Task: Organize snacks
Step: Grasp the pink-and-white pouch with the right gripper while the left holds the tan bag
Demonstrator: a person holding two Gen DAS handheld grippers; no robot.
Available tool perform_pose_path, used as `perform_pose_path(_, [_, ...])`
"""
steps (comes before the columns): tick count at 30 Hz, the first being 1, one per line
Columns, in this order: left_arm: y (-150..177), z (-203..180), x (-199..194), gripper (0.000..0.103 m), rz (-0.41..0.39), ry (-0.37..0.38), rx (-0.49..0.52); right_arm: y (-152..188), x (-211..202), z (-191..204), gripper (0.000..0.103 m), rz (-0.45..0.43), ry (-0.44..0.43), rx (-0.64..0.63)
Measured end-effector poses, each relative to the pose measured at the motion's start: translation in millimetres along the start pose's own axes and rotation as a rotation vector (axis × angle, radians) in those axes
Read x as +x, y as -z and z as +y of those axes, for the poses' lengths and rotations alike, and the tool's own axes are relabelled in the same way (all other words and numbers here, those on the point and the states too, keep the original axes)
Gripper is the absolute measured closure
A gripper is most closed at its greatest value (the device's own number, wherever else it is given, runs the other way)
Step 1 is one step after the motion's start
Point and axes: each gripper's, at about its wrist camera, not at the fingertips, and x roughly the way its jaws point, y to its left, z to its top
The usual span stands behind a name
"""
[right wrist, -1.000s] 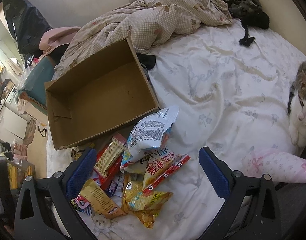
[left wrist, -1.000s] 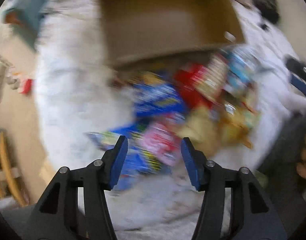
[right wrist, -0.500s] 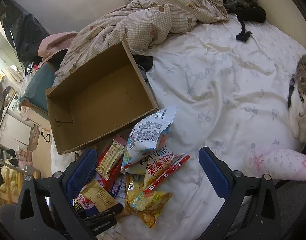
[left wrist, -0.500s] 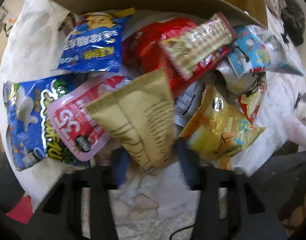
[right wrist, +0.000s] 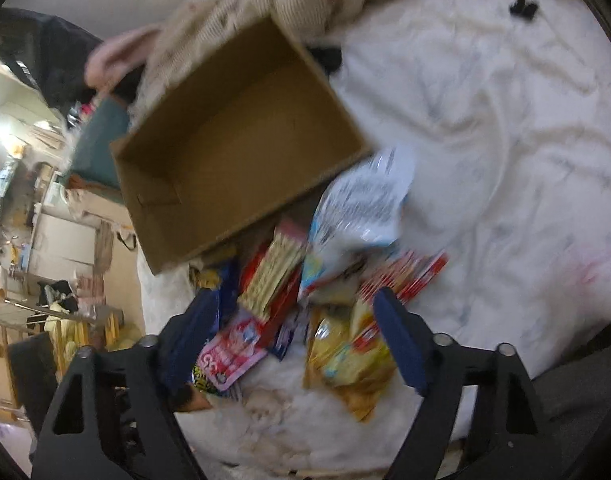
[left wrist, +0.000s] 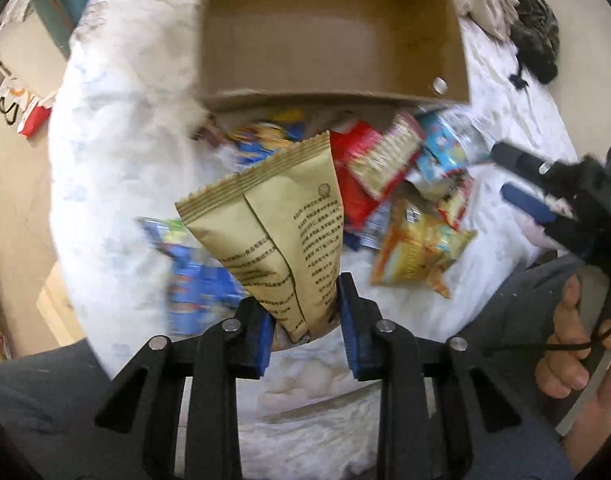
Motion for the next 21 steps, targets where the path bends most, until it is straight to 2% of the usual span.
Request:
perform_pose_path(2, [-8.7,14.9,7.8,0.078,-0.014,-0.003,0.004,2.4,19.0,8.5,0.032,0.061,-0.051,0.047])
perform_pose_path(4, [-10.8,24.9,6.4,0.078,-0.03,0.006,-0.011,5.6,35.8,16.2,0.035,0.104,-0.09,0.092])
perform_pose_path(6, [-11.0,33.2,7.6,0.078,-0.039,0.018,-0.03,6.2,53.5,22.9,0.036,0.13,-0.086,0.125])
perform_pose_path(10, [-11.1,39.4,10.5,0.078,-0.057,0.038,-0.042,1.4,78.4,26.4,0.038,0.133,-0.002,0.169])
perform_pose_path(15, [-10.2,41.8,0.2,0.078,-0.087,0.057,-0.045,-7.3,97.1,30.4,0.04,0.112,0.122,0.156])
perform_pose_path(18, [-9.9,41.3,-3.3,0.078,-0.097,0.07,-0.045,-8.3,107.0,33.0,0.052,0.116,0.203,0.124])
perform_pose_path(20, [-9.4,40.5,-5.0,0.078,-0.103,0.073,-0.042,-7.4,107.6,33.3,0.067,0.107,0.227,0.108])
perform_pose_path(21, [-9.3,40.3,-5.4,0.078,-0.103,0.073,-0.041,-6.8,105.8,34.4,0.069,0.098,0.234,0.092])
